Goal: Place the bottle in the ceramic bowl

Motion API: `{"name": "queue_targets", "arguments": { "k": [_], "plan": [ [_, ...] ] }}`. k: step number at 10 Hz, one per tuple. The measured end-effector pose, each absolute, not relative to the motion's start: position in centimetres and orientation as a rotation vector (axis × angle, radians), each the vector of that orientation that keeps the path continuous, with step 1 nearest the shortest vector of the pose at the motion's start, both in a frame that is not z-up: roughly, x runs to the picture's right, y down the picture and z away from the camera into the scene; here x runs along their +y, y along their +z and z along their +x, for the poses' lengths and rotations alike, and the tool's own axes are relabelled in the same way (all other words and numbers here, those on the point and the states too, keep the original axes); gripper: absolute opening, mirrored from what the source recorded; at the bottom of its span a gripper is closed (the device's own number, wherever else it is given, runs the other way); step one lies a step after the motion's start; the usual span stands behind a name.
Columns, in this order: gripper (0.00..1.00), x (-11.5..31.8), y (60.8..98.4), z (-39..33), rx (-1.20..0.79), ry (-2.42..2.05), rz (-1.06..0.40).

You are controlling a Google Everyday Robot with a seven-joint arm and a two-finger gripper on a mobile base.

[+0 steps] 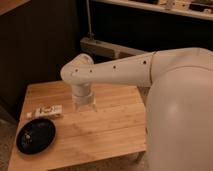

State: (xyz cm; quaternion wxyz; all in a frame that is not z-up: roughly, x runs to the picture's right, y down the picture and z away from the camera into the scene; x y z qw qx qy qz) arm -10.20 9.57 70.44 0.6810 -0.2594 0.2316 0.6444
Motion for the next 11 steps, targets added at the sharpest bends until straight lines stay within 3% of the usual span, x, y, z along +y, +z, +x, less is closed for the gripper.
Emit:
{"name": "queue_targets", "arguments": {
  "k": [6,11],
  "plan": [
    [0.65,9.2,71.5,-10.4,0.520,1.437,-0.594],
    [0.65,3.5,79.5,-13.4,0.459,1.318,-0.682]
  ]
}}
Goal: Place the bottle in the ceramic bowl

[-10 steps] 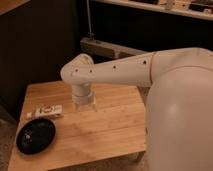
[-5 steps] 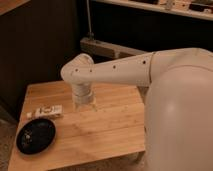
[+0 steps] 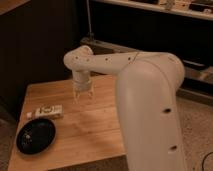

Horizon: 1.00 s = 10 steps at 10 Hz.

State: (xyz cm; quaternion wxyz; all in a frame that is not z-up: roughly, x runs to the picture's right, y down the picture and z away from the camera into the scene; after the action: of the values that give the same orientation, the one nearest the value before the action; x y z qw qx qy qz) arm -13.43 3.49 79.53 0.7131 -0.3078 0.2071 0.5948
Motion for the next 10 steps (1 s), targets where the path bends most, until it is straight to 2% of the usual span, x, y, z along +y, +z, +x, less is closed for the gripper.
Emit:
{"name": "queue_targets", "arguments": {
  "k": [2,3,6,10],
  "plan": [
    [0.65,2.5,80.3,-14.3,0.306,1.243,-0.739],
    [0.65,2.2,79.6,-14.6,0.148,1.154,-0.744],
    [0.65,2.9,74.9,-15.4,-0.189,0.926,-0.652],
    [0.65,3.4,72.8,-15.9,-0.290,0.842,-0.604]
  ]
}}
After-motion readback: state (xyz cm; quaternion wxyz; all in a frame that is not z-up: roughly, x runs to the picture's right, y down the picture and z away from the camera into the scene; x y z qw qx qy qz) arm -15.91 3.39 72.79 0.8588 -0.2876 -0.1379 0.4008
